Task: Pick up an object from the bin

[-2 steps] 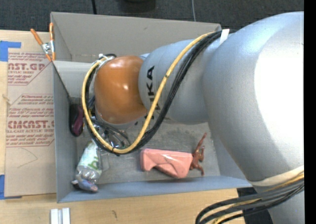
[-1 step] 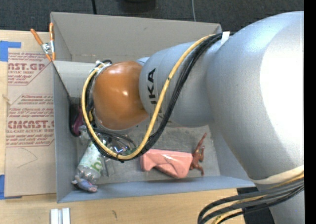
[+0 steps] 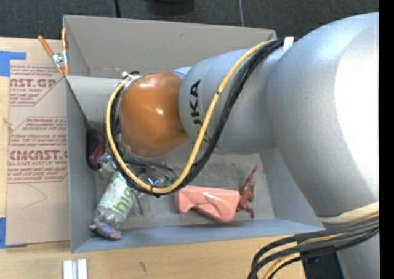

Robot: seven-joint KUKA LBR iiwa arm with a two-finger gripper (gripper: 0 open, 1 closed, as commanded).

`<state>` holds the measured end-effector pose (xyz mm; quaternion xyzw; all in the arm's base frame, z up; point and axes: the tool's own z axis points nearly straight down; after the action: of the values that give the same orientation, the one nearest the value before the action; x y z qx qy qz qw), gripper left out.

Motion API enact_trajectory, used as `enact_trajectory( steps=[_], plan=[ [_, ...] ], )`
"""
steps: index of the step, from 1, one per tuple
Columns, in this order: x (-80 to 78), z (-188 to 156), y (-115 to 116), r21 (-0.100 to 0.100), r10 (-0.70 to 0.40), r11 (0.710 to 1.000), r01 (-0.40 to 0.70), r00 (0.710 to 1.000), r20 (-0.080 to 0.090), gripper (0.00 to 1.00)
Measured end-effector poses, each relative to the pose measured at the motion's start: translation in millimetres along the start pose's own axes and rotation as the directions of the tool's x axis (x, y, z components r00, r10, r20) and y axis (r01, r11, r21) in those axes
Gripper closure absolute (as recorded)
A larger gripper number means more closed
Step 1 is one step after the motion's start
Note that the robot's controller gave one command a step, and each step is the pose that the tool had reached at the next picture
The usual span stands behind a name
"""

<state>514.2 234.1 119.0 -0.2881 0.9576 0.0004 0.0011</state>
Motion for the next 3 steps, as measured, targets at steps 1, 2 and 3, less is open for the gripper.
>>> enact_trajectory(
  steps=[1,2,3],
  plan=[
    [5.1,51.7,-13.3,-0.003,-0.07,0.998,0.07,0.998,-0.003,0.0],
    [4.4,49.2,-4.7,-0.002,-0.289,0.957,0.289,0.957,0.001,1.0],
    [4.4,49.2,-4.7,-0.002,-0.289,0.957,0.289,0.957,0.001,1.0]
  ],
)
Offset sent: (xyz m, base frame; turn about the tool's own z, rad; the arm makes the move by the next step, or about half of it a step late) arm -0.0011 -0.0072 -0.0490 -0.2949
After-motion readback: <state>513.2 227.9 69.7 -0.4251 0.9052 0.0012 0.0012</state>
